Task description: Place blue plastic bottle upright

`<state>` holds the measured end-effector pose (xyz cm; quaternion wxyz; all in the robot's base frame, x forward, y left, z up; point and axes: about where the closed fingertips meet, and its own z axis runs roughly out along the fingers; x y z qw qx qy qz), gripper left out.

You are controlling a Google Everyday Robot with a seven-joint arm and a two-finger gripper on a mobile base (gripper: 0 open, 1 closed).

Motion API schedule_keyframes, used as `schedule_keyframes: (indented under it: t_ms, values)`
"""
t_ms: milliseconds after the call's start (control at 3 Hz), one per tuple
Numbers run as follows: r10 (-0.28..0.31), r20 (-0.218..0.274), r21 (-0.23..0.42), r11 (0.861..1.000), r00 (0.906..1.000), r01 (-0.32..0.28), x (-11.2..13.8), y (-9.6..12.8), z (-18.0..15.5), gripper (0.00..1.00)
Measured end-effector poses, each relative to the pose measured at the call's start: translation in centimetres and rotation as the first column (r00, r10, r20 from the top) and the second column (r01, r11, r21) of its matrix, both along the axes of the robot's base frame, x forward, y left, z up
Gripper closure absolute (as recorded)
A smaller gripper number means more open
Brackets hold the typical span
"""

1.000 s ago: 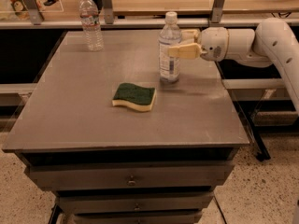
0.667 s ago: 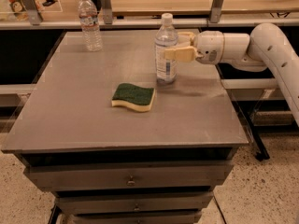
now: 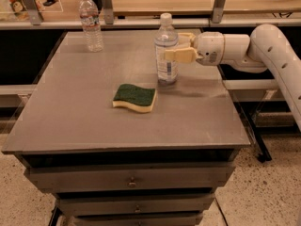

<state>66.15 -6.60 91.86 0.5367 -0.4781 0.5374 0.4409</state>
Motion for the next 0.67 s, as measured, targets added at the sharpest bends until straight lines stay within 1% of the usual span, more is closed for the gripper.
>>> schedule_keyframes:
  t_ms: [667]
  values:
    - [0.005, 0.000, 0.000, 1.000, 1.0000, -0.005, -0.02, 0.32, 0.02, 0.13]
